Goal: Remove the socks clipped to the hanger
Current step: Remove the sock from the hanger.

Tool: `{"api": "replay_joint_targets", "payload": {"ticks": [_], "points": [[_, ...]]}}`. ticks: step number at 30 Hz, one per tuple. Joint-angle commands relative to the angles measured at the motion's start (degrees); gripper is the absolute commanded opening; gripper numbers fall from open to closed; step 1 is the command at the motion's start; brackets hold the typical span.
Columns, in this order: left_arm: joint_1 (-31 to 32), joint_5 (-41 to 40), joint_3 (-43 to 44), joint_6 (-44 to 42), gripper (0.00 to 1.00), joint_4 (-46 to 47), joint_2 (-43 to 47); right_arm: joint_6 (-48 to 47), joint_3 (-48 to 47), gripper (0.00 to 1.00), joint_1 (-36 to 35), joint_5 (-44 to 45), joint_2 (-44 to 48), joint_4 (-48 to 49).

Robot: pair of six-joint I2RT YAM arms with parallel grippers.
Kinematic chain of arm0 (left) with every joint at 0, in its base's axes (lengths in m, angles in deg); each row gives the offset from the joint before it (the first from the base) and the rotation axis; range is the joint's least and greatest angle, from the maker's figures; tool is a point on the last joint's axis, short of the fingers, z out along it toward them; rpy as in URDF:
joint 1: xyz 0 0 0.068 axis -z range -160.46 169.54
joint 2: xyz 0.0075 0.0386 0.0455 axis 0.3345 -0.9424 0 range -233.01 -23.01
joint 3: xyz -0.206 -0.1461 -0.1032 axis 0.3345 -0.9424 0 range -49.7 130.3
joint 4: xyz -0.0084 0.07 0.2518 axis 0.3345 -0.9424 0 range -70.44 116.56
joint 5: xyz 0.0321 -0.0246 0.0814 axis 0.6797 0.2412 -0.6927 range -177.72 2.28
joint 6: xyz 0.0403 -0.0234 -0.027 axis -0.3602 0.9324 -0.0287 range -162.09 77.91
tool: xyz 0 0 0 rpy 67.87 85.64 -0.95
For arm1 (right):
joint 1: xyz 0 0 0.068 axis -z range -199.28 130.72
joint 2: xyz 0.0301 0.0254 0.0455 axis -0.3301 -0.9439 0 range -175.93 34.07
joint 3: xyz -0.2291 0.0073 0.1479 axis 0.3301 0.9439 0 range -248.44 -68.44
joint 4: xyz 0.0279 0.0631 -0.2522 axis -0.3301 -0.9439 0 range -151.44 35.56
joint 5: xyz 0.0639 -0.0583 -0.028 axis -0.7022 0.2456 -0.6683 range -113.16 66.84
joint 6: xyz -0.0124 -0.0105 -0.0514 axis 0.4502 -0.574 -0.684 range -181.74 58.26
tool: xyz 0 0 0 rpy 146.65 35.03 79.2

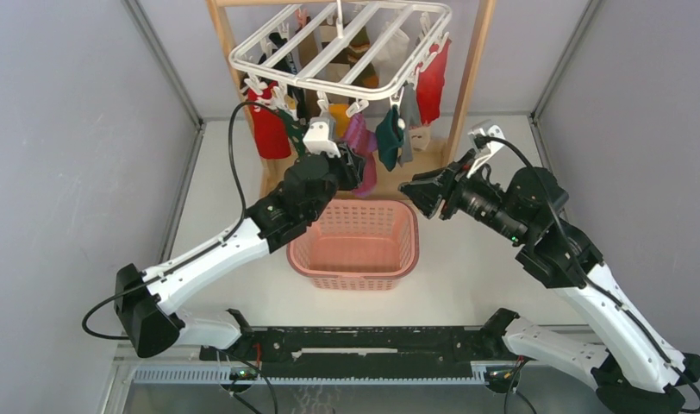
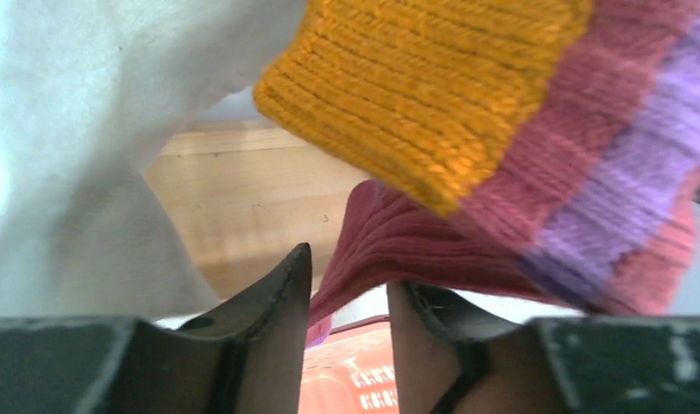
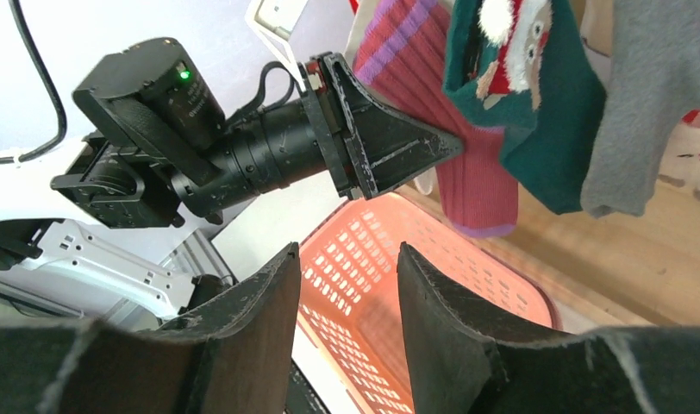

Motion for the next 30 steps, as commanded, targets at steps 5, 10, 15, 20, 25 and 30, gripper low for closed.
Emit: {"api": "replay_joint_targets", "payload": {"ticks": [5, 10, 15, 20, 25, 30], "points": [[0.17, 1.63, -3.37, -0.36, 0.33, 3.12, 6.81, 3.43, -2.13, 0.48, -3.36, 0.63, -4.85, 6.27], [0.32, 3.24, -6.08, 0.96, 0.24, 0.86, 9.36, 2.88, -2.87, 0.43, -7.33, 7.41, -8.24, 11.19], [0.85, 2.89, -9.23, 0.95, 0.18, -0.6, 12.44, 3.54, -3.57, 0.42, -8.16, 11.21, -11.49, 14.14], [1.01, 2.38, -11.95, 1.15, 0.17, -0.69, 14.85, 3.15, -4.48, 0.42, -8.18, 13.25, -14.27, 16.11], [1.04, 2.07, -13.12, 1.19, 0.35, -0.79, 15.59, 3.18, -5.16, 0.47, -7.69, 13.8, -16.2, 17.13], [1.07, 1.55, -14.3, 0.28, 0.65, 0.92, 14.41, 3.73, -5.18, 0.5, -7.31, 13.98, -16.31, 15.99]]}}
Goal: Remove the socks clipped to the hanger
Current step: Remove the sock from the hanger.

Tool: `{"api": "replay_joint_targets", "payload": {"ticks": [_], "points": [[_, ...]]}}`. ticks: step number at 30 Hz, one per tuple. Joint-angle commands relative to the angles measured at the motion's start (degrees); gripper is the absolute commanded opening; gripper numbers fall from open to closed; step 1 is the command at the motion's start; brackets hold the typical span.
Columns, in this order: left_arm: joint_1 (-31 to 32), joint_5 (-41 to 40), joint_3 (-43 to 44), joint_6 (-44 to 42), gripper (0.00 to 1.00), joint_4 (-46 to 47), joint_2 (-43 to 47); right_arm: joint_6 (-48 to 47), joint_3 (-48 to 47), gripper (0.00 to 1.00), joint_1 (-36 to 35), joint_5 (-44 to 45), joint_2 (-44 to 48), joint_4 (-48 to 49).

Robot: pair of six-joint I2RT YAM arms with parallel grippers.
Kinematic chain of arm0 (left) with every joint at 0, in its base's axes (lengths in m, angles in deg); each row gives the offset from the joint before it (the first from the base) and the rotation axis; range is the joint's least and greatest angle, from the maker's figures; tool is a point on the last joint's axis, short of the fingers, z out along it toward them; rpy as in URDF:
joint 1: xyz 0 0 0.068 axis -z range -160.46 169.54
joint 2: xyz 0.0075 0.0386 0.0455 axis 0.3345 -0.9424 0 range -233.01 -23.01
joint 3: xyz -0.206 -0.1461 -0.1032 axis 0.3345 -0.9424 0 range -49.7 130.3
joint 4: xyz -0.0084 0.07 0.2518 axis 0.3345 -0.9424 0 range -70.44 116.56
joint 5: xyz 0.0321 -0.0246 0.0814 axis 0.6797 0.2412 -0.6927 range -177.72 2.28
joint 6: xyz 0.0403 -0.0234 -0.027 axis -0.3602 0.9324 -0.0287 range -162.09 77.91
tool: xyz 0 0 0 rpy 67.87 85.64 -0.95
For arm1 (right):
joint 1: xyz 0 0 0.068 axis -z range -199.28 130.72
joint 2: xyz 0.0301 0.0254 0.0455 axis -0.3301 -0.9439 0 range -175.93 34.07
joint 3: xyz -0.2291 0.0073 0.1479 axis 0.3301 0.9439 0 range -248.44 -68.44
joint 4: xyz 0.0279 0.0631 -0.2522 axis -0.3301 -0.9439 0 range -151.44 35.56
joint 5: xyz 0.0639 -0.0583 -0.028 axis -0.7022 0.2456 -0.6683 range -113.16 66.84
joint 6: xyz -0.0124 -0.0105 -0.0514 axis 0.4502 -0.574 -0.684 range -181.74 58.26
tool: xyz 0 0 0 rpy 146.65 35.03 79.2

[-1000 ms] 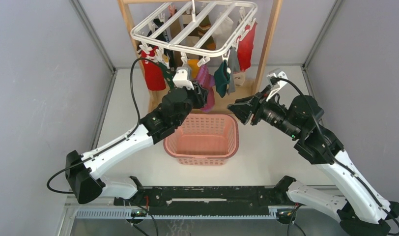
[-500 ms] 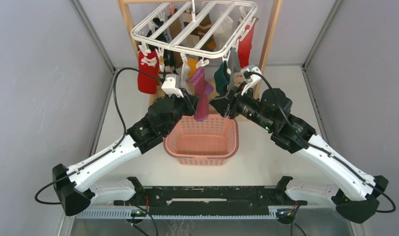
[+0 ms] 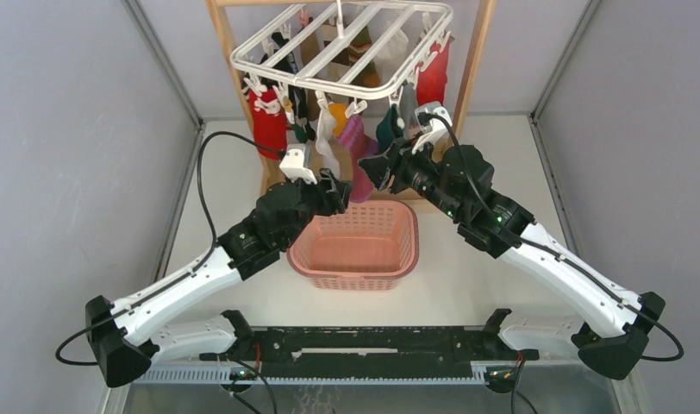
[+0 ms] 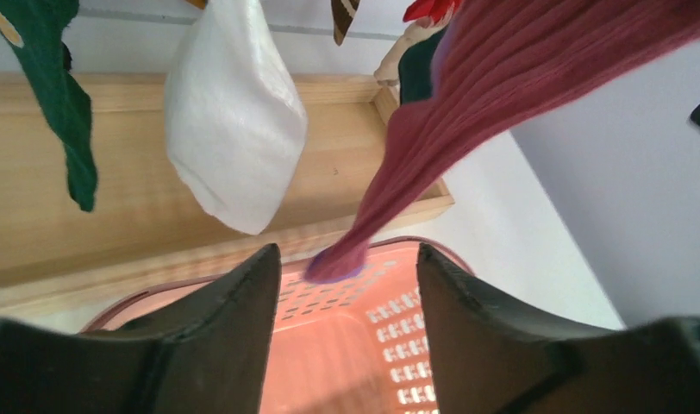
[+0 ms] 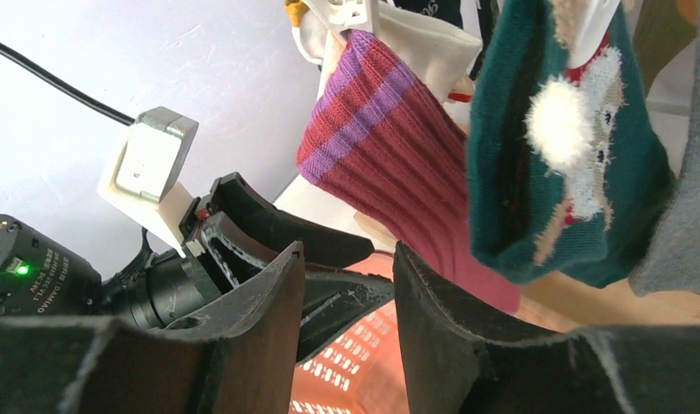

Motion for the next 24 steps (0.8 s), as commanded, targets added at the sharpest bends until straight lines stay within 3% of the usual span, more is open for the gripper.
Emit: {"api": "replay_joint_targets", "payload": {"ticks": [1, 4, 5, 6, 12, 24], "points": [[0.35, -0.21, -1.65, -1.03, 0.69, 3.17, -0.59, 1.23, -2.61, 0.51, 0.42, 1.13, 0.43, 2.11], [0.35, -0.19, -1.17, -1.64, 0.82, 3.83, -2.92, 1.22, -2.43, 0.52, 0.47, 1.39, 1.1, 1.02], [0.37, -0.24, -0.96, -1.67, 0.94, 3.83, -3.71, 1.22, -2.11, 0.53, 0.6, 1.41, 1.5, 0.82], [0.39, -0.25, -0.62, -1.8, 0.99, 3.83, -4.45, 1.23, -1.9, 0.54, 0.67, 1.35, 2.0, 0.64], [0.75, 1.68, 0.04, -1.89, 1.0, 7.89, -6.97, 1.36, 0.48, 0.67, 1.17, 1.19, 5.3, -0.79], [2.08, -0.27, 1.35, -1.89, 1.0, 9.72, -10.67, 2.68, 6.51, 0.63, 1.84, 0.32, 11.5, -2.49]]}}
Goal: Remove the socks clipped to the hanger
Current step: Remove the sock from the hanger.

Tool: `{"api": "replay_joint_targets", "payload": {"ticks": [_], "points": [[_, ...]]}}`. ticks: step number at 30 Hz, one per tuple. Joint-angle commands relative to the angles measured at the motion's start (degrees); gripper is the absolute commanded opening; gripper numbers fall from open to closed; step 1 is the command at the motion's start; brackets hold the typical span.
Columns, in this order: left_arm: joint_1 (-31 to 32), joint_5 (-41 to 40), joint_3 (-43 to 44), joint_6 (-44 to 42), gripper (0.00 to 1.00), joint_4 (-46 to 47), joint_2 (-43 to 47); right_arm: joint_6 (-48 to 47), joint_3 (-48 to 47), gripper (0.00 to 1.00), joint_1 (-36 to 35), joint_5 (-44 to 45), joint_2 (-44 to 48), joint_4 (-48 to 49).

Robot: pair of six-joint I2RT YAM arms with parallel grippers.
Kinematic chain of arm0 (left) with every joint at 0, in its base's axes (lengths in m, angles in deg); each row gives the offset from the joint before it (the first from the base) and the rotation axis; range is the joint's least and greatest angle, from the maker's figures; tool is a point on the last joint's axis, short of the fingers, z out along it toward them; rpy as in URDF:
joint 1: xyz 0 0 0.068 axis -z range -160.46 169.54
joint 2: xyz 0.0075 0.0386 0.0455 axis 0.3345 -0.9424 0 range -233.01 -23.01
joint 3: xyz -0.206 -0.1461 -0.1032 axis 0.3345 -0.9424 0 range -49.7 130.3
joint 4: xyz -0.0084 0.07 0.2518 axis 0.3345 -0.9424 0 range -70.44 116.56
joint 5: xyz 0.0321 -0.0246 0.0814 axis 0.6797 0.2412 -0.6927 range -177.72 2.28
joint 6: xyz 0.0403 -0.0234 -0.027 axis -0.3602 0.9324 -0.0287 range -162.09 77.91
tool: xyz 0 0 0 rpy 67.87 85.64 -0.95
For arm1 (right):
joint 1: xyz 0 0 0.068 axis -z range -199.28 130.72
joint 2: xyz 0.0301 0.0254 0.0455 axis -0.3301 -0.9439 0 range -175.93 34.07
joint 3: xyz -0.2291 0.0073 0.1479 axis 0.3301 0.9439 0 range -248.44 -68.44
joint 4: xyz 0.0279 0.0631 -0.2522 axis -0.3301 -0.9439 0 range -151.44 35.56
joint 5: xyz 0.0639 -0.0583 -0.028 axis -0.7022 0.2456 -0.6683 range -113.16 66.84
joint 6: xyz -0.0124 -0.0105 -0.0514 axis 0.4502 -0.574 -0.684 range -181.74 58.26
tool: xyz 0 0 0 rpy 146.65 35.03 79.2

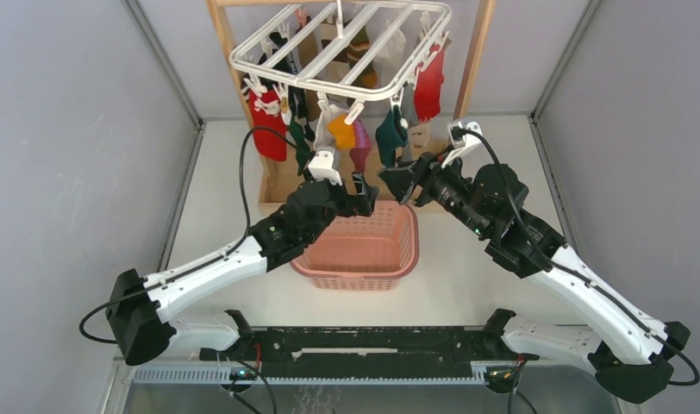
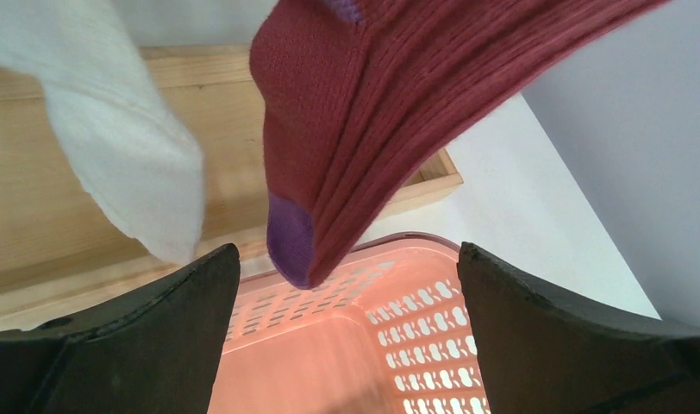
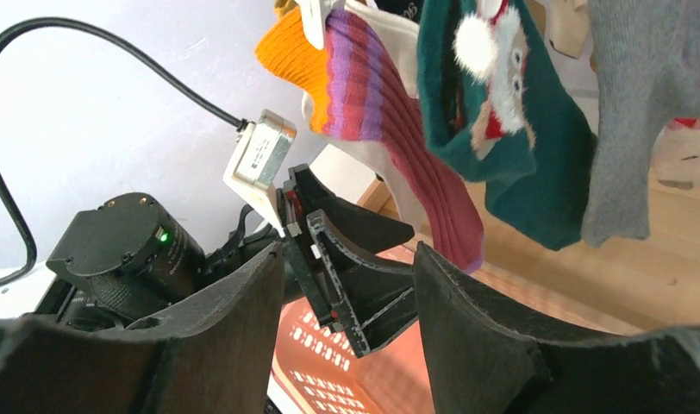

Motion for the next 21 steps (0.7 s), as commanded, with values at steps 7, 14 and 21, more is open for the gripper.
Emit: {"api": "replay_joint_targets", "payload": {"ticks": [7, 14, 21], "points": [[0.93, -4.17, 3.93, 0.03, 1.0, 2.38, -4.74, 2.09, 4.06, 0.63, 0.26, 0.11, 5.04, -1.62], [1.35, -5.26, 6.79, 0.76, 0.97, 3.34, -8.53, 2.1, 5.41, 0.63, 0.48, 0.52, 6.86, -2.78], [2.02, -6.55, 9.68, 1.83, 0.98, 3.3, -11.57, 1.94, 6.37, 0.63, 1.09, 0.68, 8.61, -4.01]]}}
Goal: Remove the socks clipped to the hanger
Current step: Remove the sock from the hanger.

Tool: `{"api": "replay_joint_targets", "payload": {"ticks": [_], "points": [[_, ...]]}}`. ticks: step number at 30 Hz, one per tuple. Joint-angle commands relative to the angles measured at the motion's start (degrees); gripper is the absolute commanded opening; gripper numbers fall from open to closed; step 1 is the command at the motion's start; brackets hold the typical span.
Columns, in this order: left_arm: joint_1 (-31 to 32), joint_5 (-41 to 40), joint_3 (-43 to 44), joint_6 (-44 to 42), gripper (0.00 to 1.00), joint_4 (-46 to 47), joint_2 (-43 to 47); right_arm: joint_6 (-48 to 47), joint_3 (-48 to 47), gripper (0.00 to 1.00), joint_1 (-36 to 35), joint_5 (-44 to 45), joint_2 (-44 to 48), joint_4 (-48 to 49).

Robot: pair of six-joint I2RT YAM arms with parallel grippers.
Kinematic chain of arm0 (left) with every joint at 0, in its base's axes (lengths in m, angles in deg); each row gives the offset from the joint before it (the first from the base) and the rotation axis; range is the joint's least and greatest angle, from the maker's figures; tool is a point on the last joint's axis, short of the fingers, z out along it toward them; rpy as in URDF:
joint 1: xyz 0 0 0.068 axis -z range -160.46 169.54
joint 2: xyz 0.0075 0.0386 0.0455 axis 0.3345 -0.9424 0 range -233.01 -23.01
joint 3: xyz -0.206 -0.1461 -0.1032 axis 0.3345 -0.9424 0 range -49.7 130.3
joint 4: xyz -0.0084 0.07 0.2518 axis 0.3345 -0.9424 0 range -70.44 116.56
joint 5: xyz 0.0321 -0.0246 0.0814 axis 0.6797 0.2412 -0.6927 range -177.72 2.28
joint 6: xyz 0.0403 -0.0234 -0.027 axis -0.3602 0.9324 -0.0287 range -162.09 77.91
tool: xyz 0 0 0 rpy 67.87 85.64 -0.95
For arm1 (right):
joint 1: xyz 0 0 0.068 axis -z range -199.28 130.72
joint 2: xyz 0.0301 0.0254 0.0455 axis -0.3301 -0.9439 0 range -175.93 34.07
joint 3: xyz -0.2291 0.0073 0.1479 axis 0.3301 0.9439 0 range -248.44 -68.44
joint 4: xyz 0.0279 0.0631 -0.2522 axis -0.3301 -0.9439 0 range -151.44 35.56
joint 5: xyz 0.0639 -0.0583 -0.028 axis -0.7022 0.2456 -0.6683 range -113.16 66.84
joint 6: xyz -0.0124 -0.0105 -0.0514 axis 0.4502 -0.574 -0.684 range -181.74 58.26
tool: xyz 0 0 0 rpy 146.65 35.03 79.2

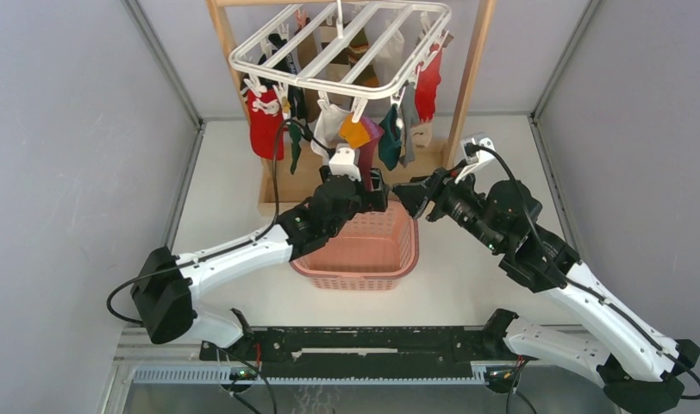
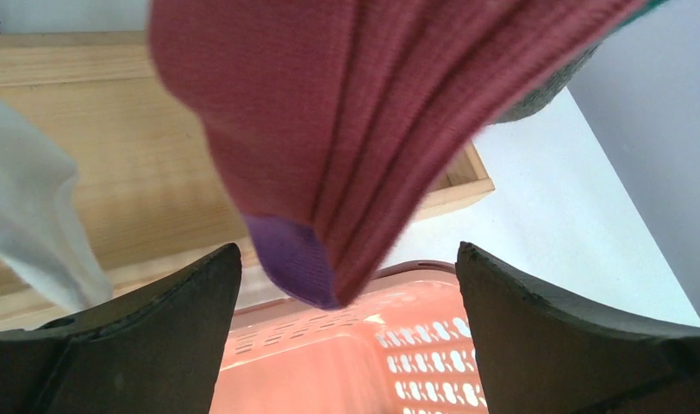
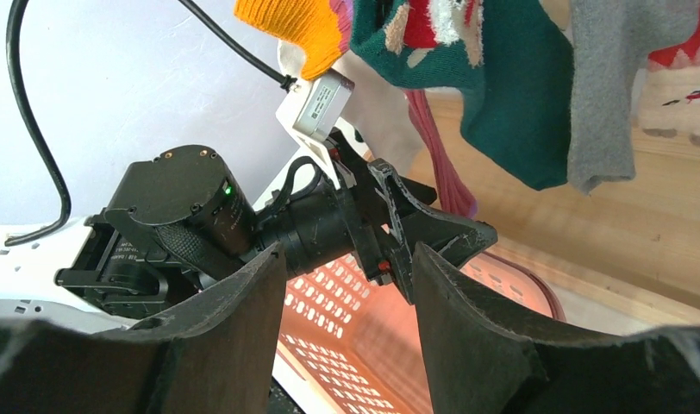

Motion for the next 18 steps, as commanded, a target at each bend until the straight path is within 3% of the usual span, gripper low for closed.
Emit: {"api": "replay_joint_targets", "payload": {"ticks": [1, 4, 5, 8, 11, 18], "points": [[0.74, -2.39, 4.85, 1.25, 0.97, 2.3, -0.86, 0.76, 0.75, 0.63, 0.8, 0.45, 1.74, -0.18], [0.73, -3.64, 5.73, 1.18, 0.88, 1.27, -1.41, 0.9, 1.27, 0.62, 1.06, 0.19, 2.27, -0.43], [0.73, -3.67, 5.77, 0.92, 0.77, 1.16, -1.48, 0.95, 1.3, 0.62, 1.0, 0.06, 2.36, -0.56], [0.74, -3.75, 6.09, 0.68, 0.28, 0.18, -0.96, 0.92, 1.41, 0.61, 1.14, -0.16, 2.67, -0.69], [0.74, -4.19, 5.96, 0.95, 0.01, -1.98, 0.33, 0.91, 1.4, 0.61, 1.12, -0.3, 2.7, -0.9], [0.78, -3.66, 2.35, 0.88, 0.0, -4.78, 6.5, 1.62, 2.03, 0.61, 1.1, -1.12, 2.51, -0.23]]}}
